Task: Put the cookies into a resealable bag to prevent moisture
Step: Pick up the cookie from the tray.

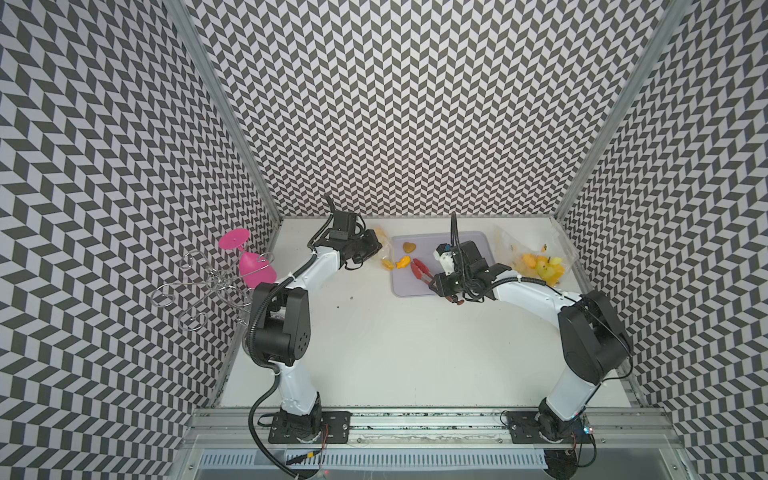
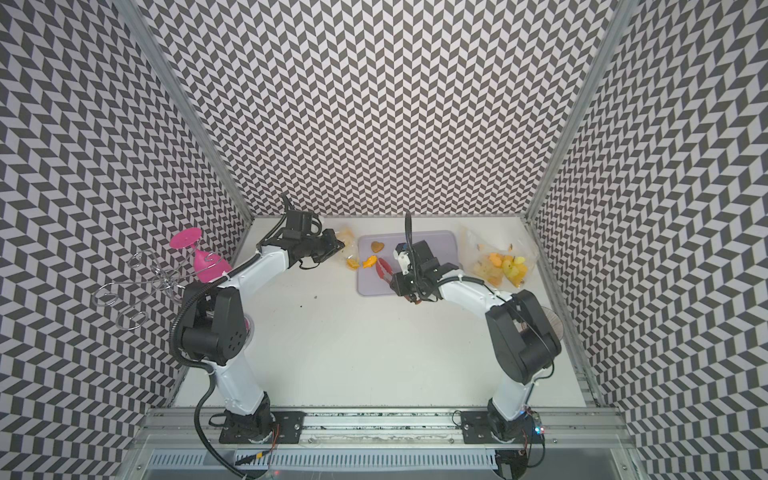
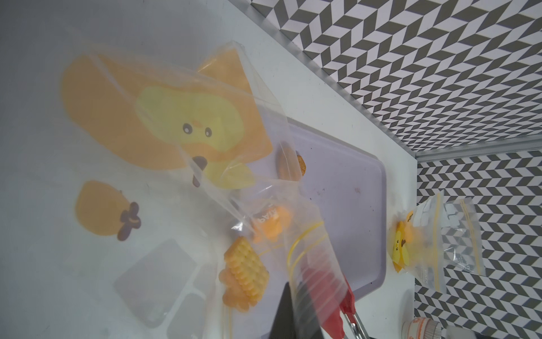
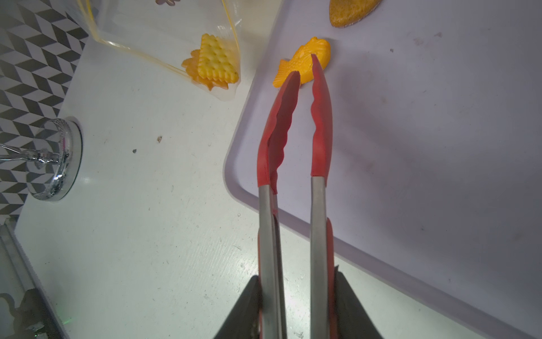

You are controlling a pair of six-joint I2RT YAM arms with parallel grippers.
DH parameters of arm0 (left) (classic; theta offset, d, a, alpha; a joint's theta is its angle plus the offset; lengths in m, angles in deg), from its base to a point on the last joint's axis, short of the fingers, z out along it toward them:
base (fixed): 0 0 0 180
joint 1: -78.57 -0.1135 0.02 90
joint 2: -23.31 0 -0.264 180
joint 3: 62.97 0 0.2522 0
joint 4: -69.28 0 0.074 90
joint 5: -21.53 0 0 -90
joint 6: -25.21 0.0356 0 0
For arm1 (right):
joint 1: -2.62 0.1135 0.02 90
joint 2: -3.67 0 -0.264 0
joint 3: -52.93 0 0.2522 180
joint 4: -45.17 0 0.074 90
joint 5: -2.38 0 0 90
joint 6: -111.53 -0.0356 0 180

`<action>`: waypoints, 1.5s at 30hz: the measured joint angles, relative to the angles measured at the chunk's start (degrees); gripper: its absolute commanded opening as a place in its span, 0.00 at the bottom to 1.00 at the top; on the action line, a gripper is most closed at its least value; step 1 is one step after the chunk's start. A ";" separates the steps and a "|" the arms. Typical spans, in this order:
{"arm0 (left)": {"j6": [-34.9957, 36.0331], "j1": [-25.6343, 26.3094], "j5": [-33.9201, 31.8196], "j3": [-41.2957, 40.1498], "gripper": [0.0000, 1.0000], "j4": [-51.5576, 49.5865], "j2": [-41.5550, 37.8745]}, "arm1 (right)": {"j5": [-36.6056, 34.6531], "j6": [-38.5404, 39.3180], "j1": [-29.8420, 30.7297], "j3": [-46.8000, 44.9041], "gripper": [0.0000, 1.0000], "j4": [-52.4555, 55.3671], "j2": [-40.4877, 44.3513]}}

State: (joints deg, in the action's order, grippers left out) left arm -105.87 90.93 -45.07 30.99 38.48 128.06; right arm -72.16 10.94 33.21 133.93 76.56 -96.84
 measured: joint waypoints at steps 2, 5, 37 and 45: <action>-0.90 0.00 0.37 -0.07 0.00 0.44 0.00 | 0.00 0.04 0.00 0.00 0.41 0.17 -0.37; -2.16 0.00 0.81 -0.07 0.00 1.22 0.00 | -0.02 0.22 0.00 0.00 0.49 0.22 -0.46; -3.80 0.00 1.81 -0.04 0.00 2.08 0.00 | -1.36 9.73 1.40 16.61 0.67 7.87 -15.87; -3.80 0.00 1.84 -0.04 0.00 2.10 0.00 | -2.45 10.43 1.53 18.05 0.56 8.90 -17.00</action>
State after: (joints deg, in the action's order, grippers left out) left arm -109.67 90.93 -43.23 30.95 40.58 128.06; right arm -74.61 21.37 34.74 151.99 85.45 -113.85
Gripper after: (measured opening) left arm 0.047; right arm 0.584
